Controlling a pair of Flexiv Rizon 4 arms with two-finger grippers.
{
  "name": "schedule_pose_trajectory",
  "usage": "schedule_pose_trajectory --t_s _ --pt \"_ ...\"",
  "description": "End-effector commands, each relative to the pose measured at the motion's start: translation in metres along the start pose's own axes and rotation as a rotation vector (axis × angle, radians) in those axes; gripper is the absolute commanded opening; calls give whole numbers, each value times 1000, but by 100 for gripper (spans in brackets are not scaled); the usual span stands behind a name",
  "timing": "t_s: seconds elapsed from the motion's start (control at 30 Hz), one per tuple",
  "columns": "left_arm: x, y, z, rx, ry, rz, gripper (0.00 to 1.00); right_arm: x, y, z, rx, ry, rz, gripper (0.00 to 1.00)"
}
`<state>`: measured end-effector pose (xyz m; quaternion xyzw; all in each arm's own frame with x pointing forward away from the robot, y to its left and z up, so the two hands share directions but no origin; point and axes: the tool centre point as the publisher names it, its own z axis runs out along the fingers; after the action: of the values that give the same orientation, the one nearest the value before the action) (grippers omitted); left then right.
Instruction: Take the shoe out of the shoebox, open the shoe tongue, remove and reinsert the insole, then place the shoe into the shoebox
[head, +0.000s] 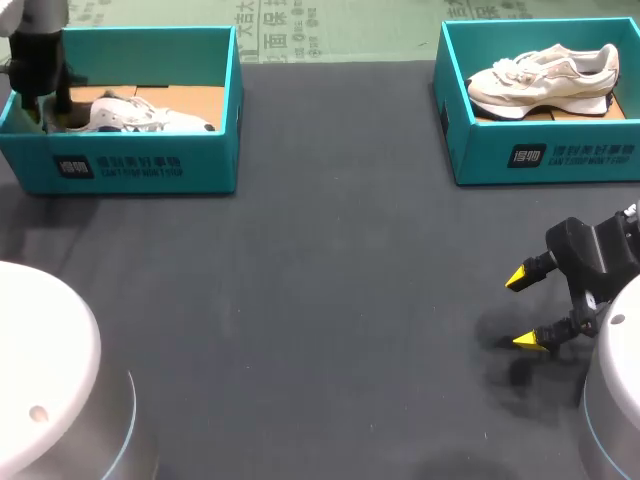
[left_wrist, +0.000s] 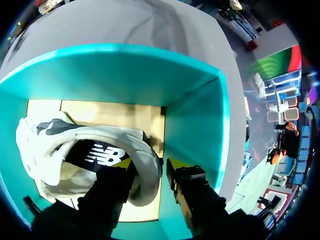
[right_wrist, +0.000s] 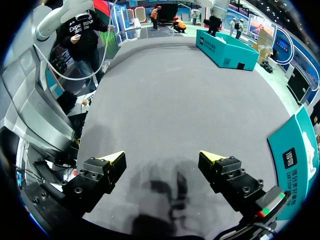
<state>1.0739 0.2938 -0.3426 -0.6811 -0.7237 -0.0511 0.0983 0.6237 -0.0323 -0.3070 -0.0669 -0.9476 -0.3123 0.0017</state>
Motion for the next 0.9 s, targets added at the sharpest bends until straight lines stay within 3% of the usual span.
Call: schedule_pose_trajectory --t_s 0.03,0.3,0.53,0.6,0.9 --pt "0 1 -8 0 -19 -3 42 2 0 0 2 -3 1 100" --pt "-5 -2 -33 -29 -61 -8 50 2 0 0 2 -3 1 100" --pt "-1 -9 -54 -67 -98 0 84 2 0 0 2 -3 1 100" --pt "1 -10 -58 -66 -105 -7 100 2 0 0 2 -3 1 100" --pt "9 -23 -88 -71 -136 -26 100 2 0 0 2 -3 1 100"
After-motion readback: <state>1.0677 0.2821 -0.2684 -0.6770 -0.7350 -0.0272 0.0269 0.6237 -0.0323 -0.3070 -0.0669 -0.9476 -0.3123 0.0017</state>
